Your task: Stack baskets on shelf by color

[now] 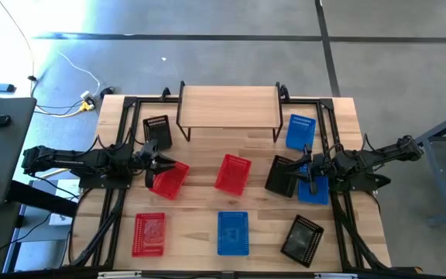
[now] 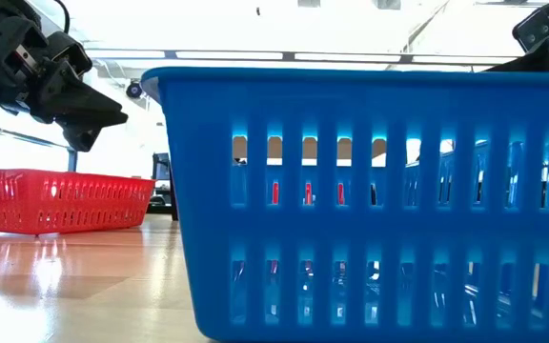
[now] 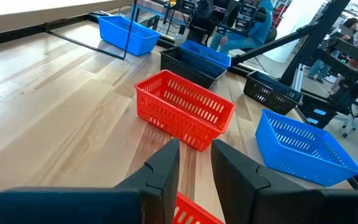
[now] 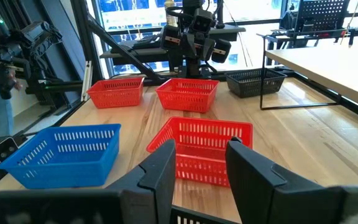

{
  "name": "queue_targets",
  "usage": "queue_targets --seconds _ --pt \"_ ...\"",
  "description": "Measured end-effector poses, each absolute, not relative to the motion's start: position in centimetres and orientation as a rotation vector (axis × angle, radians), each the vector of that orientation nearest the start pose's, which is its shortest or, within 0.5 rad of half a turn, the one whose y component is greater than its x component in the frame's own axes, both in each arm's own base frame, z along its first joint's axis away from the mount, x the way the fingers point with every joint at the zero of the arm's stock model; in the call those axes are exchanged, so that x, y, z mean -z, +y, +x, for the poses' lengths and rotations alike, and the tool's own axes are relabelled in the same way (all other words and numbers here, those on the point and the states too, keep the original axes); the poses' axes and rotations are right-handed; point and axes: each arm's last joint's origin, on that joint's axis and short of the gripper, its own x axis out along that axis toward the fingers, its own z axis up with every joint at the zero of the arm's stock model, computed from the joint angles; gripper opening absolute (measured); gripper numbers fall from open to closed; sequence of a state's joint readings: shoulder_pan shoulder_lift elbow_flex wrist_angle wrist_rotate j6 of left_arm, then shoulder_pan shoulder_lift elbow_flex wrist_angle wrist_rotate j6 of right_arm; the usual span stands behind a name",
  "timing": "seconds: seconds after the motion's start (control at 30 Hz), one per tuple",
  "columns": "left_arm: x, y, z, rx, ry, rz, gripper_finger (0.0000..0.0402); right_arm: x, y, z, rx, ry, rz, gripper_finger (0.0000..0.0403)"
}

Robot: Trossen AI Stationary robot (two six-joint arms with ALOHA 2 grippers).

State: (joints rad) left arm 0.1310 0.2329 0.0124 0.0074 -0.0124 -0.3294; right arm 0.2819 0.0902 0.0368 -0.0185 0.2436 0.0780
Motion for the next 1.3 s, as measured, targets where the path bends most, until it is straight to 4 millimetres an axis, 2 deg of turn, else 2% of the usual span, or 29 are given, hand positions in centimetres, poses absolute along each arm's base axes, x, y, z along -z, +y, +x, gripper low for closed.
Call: queue_targets --seconds 0.67,0.83,0.93,1.07,1.2,1.3 --pt "-14.91 1.47 10.88 -0.18 0.184 -0.374 0.0083 -16.71 2.12 9.85 -0.035 0.071 0.059 0.0126" --pt "-14.89 1.48 10.88 -0.183 0.183 -0.386 0.0101 -16.71 2.13 9.85 -0.036 0.071 0.059 0.0126" --pt "-14.95 1.57 10.88 -0.22 0.166 -0.444 0.0124 -16.72 2.13 9.85 -0.036 0.071 0.059 0.0126" --pt "-15.08 1.77 10.86 -0.299 0.112 -0.614 0.015 -16.72 2.12 9.85 -0.035 0.071 0.059 0.0126" --pt "-15.1 1.81 10.86 -0.319 0.088 -0.725 0.0158 -16.72 2.13 9.85 -0.036 0.071 0.059 0.0126" --pt "-15.38 1.65 10.94 -0.255 0.08 -0.737 0.0157 -16.72 2.13 9.85 -0.036 0.071 0.059 0.0126"
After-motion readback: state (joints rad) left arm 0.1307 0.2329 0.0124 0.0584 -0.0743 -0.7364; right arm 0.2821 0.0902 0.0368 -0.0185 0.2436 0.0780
